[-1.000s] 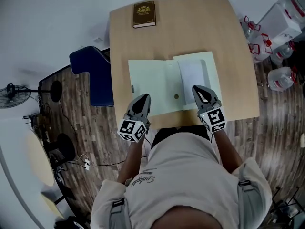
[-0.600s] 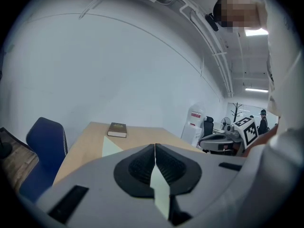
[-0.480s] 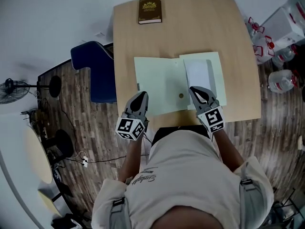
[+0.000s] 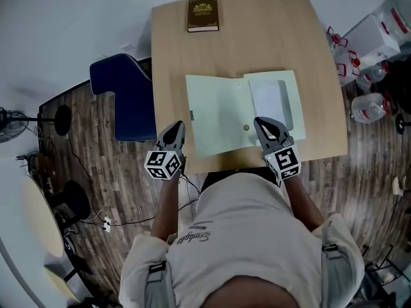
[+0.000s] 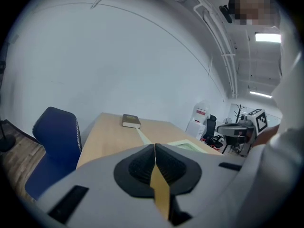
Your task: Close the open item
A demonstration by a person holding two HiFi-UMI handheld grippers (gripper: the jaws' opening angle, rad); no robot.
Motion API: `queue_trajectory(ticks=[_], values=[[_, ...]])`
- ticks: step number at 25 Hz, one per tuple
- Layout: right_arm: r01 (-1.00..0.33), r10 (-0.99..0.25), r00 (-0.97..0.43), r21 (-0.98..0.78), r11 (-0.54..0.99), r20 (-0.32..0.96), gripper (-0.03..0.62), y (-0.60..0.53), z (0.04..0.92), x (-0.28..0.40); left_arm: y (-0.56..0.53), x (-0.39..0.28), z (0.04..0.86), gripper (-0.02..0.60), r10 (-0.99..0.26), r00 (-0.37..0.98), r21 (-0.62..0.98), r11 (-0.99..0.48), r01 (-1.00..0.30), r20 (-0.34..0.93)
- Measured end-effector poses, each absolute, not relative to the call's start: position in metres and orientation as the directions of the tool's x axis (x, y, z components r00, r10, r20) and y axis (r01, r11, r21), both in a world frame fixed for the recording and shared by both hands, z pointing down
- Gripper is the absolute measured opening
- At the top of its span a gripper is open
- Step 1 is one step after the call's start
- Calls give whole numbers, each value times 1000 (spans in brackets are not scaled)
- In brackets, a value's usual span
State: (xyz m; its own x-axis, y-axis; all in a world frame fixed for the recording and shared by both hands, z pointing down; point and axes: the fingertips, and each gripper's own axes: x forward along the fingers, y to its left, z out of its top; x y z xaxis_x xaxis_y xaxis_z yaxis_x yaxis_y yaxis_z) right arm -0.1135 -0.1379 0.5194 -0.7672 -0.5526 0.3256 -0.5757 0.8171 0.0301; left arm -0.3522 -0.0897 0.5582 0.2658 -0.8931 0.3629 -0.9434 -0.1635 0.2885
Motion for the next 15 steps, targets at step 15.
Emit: queue_trajectory(ticks=[15], values=[[-693, -661, -659, 53, 719, 360, -11, -133, 519, -103, -102, -347, 641, 15, -804, 438, 406, -273, -872, 402]])
